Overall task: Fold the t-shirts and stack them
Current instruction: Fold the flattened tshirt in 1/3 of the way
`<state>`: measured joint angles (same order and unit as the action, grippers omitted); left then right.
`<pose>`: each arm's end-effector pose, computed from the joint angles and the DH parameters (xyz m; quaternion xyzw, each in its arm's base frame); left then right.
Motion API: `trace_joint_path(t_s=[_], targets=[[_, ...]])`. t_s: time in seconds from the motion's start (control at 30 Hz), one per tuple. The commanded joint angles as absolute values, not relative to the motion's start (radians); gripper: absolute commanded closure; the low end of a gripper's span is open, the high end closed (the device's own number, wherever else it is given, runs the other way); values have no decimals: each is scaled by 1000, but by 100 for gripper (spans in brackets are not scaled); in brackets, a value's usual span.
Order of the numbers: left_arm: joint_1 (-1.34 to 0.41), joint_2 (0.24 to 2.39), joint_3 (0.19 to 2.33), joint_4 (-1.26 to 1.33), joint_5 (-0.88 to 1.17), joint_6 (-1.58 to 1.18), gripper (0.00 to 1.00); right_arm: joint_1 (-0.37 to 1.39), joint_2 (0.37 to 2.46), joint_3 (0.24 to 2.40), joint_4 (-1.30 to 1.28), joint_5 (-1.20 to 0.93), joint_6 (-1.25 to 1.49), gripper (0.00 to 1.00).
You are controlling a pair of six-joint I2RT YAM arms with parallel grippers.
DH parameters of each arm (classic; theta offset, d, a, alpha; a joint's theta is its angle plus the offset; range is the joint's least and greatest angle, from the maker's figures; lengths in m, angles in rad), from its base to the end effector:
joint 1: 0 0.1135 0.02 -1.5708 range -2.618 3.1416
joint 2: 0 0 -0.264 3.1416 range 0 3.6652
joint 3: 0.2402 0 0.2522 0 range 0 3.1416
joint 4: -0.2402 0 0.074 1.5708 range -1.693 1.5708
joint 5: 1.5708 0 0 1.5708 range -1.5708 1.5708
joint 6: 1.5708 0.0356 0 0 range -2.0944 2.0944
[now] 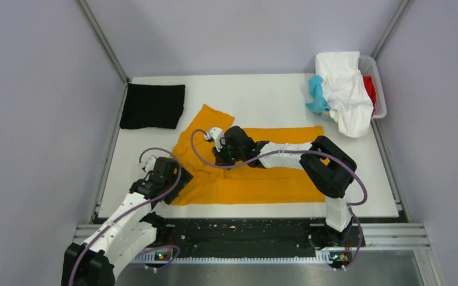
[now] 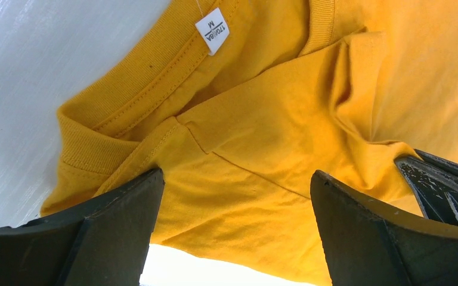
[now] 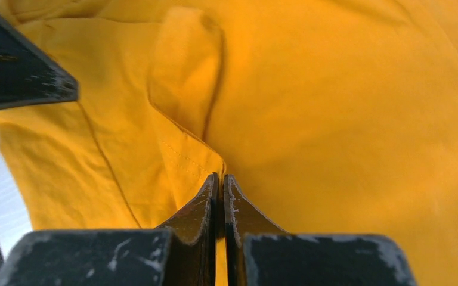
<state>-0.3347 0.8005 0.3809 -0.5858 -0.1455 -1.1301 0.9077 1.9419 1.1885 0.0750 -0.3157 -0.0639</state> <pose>0.1366 -0.0420 0.1657 -0.3896 0.8752 -0.1341 0.2535 0.2495 0.3373 0.1680 -0.4759 0.7561 0.3039 0.3307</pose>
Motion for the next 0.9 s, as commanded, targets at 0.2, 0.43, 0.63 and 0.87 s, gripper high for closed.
trace_joint_path(t_s=[0.2, 0.43, 0.63, 0.87], targets=[[-328, 795, 387, -740, -196, -1140, 1, 915, 1754, 995, 233, 31, 177, 95], [-327, 781, 409, -785, -207, -1143, 1, 915, 1697, 1007, 184, 166, 234, 21], [-328, 733, 454, -846, -204, -1129, 1, 863, 1534, 941, 171, 333, 357, 1], [-328, 777, 622, -718, -204, -961, 1, 656, 1258, 789, 117, 340, 477, 1]])
